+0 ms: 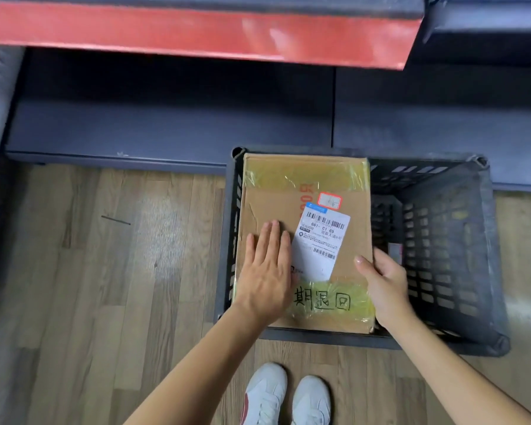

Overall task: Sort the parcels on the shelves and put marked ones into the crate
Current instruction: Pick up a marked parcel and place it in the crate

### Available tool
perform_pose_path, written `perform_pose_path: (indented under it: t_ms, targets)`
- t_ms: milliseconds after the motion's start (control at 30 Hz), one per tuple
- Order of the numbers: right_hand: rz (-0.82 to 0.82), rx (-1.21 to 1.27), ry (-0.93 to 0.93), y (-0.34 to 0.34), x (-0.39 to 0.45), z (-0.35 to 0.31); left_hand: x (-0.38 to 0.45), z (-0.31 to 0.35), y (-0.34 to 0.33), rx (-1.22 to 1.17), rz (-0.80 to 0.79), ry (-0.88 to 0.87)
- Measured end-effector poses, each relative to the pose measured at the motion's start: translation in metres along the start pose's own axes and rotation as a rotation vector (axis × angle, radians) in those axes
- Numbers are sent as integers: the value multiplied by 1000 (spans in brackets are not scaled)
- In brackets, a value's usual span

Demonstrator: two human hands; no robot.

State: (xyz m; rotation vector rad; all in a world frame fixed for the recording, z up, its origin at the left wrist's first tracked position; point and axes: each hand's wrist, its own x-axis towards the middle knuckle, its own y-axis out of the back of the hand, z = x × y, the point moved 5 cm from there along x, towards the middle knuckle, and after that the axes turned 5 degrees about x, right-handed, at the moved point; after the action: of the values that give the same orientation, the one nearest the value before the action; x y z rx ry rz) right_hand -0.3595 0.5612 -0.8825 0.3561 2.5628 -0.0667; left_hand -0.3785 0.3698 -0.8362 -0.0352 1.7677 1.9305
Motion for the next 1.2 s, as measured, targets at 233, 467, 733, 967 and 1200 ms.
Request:
perform_pose_path:
  t_ms: [233, 467, 733, 967, 1200]
  targets:
    - [4, 68, -28, -8, 30, 51, 29, -22, -71, 90, -128, 34]
    - [4, 67, -100, -9, 50, 75, 43, -26, -103, 66, -152, 49]
    - [-2, -52, -196, -12, 66, 90, 50, -42, -125, 13, -279, 133]
    - [0, -291, -215, -9, 71, 97, 53, -34, -131, 108, -303, 118]
    - [-50, -633, -124, -4, 48, 60, 45, -21, -90, 72, -252, 16]
